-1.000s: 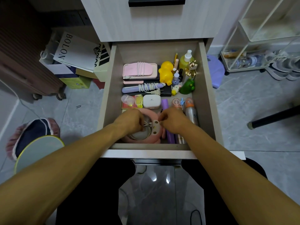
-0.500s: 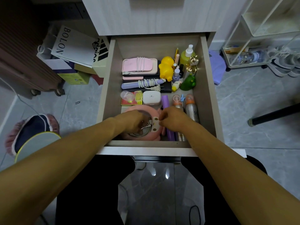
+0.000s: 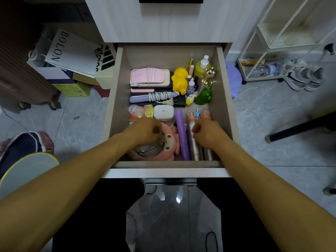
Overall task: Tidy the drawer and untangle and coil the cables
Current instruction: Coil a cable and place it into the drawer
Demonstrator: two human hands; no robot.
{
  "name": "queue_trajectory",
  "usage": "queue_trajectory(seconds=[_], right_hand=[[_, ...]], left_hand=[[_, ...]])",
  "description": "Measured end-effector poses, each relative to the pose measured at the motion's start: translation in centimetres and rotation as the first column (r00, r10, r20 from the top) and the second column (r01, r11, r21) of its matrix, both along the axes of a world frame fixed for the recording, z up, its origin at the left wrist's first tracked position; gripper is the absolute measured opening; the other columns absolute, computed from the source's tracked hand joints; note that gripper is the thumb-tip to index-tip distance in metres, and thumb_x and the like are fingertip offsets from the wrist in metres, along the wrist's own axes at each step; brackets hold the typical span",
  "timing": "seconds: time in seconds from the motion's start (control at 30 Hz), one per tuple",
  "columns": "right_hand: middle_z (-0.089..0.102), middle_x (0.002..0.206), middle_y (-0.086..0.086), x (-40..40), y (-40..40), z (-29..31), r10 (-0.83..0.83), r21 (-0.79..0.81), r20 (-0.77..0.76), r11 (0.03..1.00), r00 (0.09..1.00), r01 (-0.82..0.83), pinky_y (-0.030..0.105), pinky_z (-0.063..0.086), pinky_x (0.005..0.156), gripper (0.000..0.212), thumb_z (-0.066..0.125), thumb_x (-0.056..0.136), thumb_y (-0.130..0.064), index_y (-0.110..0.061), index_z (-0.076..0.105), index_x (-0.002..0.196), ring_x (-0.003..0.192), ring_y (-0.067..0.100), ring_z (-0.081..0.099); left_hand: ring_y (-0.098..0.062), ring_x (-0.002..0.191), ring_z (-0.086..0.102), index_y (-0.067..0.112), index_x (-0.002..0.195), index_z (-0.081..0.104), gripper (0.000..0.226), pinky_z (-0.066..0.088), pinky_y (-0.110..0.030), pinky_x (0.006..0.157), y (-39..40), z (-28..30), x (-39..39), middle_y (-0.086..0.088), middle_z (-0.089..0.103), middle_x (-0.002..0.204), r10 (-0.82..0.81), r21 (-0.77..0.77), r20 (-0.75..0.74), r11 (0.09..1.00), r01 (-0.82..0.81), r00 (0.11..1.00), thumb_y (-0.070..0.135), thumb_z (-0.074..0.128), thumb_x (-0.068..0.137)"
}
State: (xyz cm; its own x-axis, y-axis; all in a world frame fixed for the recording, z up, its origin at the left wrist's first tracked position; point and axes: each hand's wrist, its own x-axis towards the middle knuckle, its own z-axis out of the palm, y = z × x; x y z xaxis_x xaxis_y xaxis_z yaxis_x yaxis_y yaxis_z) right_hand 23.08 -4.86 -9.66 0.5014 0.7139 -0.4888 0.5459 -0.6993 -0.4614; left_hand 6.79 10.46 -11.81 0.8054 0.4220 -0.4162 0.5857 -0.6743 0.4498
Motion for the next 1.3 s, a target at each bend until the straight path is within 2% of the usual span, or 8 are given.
queue_trajectory(seconds=[0.1,0.23,0.43,0.67,0.83,1.0,1.13,1.3], right_hand=[[0.060,0.119,0.014,0.3,-0.2,0.1,-0.014,0.010,-0.006,1.000,1.000,0.014,0.033,0.050,0.089,0.021,0.056,0.091,-0.006,-0.012,0.065,0.109,0.105,0.029,0.059],[0.058,0.115,0.011,0.0,0.3,-0.4,0.040,0.035,0.013,0.999,0.999,-0.041,0.031,0.047,0.085,0.021,0.058,0.091,-0.009,-0.012,0.062,0.111,0.105,0.028,0.057],[0.058,0.110,0.016,1.5,3.0,-2.2,0.128,0.067,0.158,0.988,0.979,-0.140,0.039,0.044,0.094,0.019,0.052,0.090,-0.011,-0.006,0.057,0.108,0.108,0.033,0.053],[0.055,0.130,0.016,3.1,5.9,-2.9,0.247,0.126,0.035,0.960,0.968,-0.249,0.033,0.045,0.090,0.047,0.052,0.087,-0.001,-0.010,0.054,0.133,0.115,0.033,0.053],[0.059,0.117,0.018,3.3,5.4,-2.7,0.147,0.177,0.071,0.971,0.987,-0.158,0.043,0.050,0.086,0.033,0.051,0.085,-0.002,-0.008,0.060,0.116,0.104,0.034,0.055],[0.060,0.110,0.019,3.0,4.4,-2.3,0.078,0.235,0.085,0.967,0.993,-0.096,0.044,0.052,0.080,0.031,0.049,0.084,0.000,-0.005,0.060,0.112,0.098,0.035,0.057],[0.063,0.111,0.015,2.6,4.5,-2.5,0.097,0.227,0.062,0.968,0.993,-0.108,0.044,0.051,0.085,0.029,0.053,0.086,-0.011,-0.010,0.061,0.115,0.101,0.034,0.058],[0.052,0.134,0.012,2.0,4.6,-2.9,0.284,0.044,0.166,0.955,0.944,-0.294,0.045,0.045,0.097,0.049,0.063,0.087,-0.025,-0.012,0.050,0.133,0.123,0.033,0.045]], left_hand=[[-0.017,0.088,0.061,0.016,0.095,0.072,0.013,0.050,-0.029,0.080,-0.1,0.3,2.1,-0.001,0.068,0.094,0.133,-0.083,0.115,0.989,-0.124,0.984,0.027,0.070,0.088],[-0.022,0.096,0.058,0.013,0.106,0.073,0.022,0.040,-0.024,0.074,-0.6,-1.1,5.1,-0.004,0.065,0.099,0.121,-0.035,0.032,0.992,-0.120,0.992,0.025,0.068,0.087],[-0.024,0.081,0.062,0.006,0.098,0.074,0.022,0.044,-0.027,0.064,-1.6,-2.7,6.6,-0.012,0.070,0.088,0.117,-0.022,-0.006,0.993,-0.118,0.993,0.018,0.069,0.080],[-0.026,0.067,0.055,-0.004,0.083,0.072,0.023,0.042,-0.031,0.060,-1.6,-3.8,6.5,-0.022,0.067,0.078,0.210,-0.018,0.062,0.978,-0.210,0.976,0.019,0.070,0.082],[-0.031,0.063,0.058,-0.002,0.062,0.064,0.031,0.037,-0.032,0.053,-1.3,-3.3,5.2,-0.020,0.058,0.060,0.271,-0.049,0.150,0.962,-0.267,0.951,0.017,0.063,0.087],[-0.025,0.073,0.064,0.000,0.077,0.074,0.026,0.049,-0.034,0.068,-0.2,-1.4,3.6,-0.015,0.070,0.075,0.368,-0.072,0.239,0.930,-0.361,0.899,0.021,0.064,0.089],[-0.009,0.050,0.057,0.012,0.076,0.075,0.018,0.047,-0.025,0.060,-0.2,0.1,2.1,0.004,0.064,0.057,0.597,-0.337,0.312,0.797,-0.501,0.739,0.013,0.064,0.089],[-0.008,0.054,0.056,0.019,0.075,0.073,0.017,0.048,-0.026,0.062,-0.3,0.9,1.9,0.012,0.061,0.053,0.697,-0.507,0.281,0.692,-0.514,0.660,0.014,0.066,0.089]])
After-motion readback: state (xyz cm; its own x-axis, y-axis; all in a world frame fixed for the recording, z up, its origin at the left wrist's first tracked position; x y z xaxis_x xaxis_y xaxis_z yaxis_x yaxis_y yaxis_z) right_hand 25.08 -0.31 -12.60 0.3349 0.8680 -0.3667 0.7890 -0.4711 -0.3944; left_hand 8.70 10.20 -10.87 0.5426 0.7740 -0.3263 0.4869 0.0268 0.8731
